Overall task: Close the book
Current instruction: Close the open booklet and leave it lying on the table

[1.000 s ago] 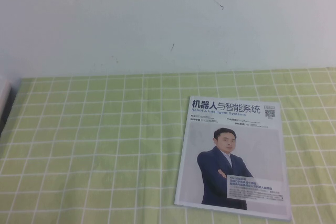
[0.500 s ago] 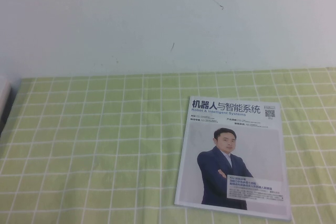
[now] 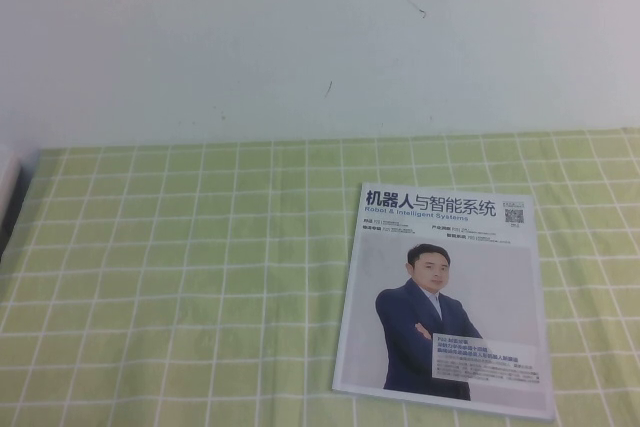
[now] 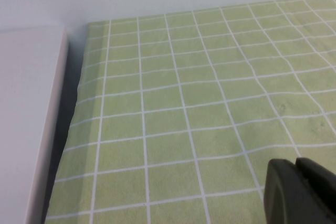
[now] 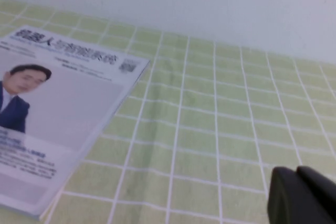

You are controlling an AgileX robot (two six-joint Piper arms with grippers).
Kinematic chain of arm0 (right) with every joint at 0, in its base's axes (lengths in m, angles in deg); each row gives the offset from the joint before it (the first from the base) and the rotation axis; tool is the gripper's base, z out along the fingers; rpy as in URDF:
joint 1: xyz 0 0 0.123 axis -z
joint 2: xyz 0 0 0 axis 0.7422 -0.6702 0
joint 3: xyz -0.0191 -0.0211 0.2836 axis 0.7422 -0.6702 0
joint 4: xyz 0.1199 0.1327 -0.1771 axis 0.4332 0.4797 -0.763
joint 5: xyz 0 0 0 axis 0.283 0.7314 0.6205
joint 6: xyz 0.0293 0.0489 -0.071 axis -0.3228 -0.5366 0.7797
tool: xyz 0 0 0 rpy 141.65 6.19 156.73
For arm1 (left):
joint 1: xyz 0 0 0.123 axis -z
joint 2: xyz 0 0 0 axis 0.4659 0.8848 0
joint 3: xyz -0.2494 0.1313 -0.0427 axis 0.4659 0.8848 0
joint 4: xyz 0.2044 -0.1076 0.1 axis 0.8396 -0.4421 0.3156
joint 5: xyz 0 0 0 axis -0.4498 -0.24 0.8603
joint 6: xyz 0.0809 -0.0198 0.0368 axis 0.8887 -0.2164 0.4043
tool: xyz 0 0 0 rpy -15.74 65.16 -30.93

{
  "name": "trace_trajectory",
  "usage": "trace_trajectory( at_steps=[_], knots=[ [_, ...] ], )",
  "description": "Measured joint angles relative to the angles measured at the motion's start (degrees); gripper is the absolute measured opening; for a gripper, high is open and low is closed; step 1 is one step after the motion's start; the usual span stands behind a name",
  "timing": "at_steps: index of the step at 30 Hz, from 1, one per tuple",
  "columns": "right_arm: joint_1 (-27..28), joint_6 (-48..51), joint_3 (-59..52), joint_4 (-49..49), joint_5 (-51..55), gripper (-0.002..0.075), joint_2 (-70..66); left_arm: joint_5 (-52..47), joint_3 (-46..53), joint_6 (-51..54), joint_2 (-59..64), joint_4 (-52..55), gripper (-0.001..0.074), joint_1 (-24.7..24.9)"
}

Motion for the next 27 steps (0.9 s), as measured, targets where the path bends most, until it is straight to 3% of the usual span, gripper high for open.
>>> trace_trajectory(
  at_steps=[8, 27],
  knots=[
    [5.2, -5.9, -2.8, -0.9, 0.1, -0.0003, 0.0, 0.0, 0.0, 0.0, 0.0, 0.0, -0.0002, 0.0],
    [5.6, -8.0, -2.8, -1.2, 0.1, -0.0003, 0.0, 0.0, 0.0, 0.0, 0.0, 0.0, -0.0002, 0.0]
  ],
)
